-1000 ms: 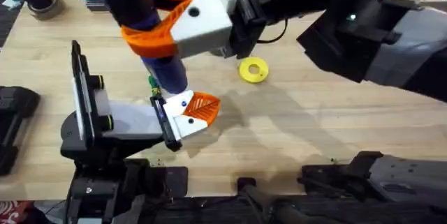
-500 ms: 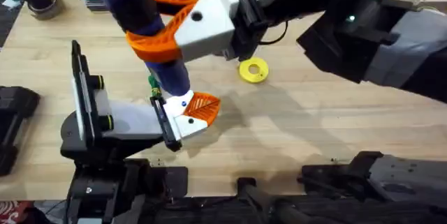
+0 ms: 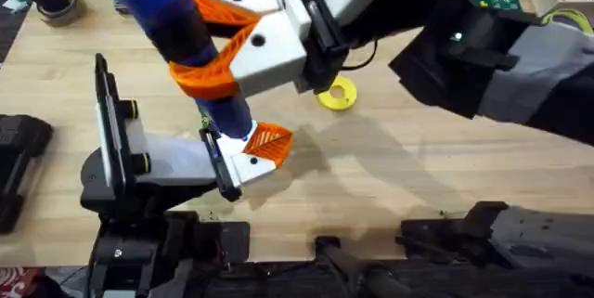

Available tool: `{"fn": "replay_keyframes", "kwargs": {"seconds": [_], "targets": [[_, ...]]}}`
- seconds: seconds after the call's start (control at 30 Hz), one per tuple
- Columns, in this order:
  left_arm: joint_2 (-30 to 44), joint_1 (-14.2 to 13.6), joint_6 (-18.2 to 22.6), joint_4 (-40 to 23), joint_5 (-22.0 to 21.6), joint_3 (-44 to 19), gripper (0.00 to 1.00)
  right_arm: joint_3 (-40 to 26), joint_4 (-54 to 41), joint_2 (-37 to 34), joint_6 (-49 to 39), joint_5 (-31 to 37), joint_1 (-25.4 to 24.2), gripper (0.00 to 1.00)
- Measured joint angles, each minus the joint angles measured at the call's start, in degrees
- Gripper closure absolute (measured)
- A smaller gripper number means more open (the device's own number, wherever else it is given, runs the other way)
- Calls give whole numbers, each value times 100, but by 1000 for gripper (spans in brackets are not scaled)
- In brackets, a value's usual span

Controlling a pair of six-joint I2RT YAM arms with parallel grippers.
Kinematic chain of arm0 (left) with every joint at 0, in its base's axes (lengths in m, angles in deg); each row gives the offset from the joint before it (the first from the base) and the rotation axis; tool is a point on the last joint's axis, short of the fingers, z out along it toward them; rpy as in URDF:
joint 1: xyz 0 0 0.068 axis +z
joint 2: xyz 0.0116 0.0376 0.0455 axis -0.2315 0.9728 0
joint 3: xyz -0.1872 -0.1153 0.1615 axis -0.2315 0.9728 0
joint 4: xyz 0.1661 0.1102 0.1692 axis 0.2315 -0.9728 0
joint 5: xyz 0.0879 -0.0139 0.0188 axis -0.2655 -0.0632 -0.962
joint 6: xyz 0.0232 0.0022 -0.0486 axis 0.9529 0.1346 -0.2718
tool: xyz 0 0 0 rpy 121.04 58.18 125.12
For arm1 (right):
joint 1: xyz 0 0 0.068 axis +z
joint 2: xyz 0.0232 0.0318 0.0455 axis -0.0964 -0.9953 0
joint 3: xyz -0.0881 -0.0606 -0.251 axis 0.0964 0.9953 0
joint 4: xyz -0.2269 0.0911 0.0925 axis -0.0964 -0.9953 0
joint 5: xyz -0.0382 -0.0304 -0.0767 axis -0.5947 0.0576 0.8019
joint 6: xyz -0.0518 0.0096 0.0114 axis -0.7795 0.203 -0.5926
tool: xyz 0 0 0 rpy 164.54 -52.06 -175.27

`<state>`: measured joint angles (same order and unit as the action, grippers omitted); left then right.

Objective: Pick up the gripper from the table and insert it into the empty holder that is missing its gripper. Then pick up a screw, insert it into the mounting hole, and use the screwdriver to tighten it. Finally, clean up the table by picking up the vegetable and placing it into the bucket.

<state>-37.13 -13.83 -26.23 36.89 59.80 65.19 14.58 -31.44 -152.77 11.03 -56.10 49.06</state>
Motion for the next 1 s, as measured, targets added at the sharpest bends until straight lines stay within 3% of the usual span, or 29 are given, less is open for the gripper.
{"fn": "replay_keyframes", "kwargs": {"seconds": [1.0], "targets": [[0, 0, 0, 0, 0, 0, 997, 96, 7, -1, -175, 102, 13, 977]]}}
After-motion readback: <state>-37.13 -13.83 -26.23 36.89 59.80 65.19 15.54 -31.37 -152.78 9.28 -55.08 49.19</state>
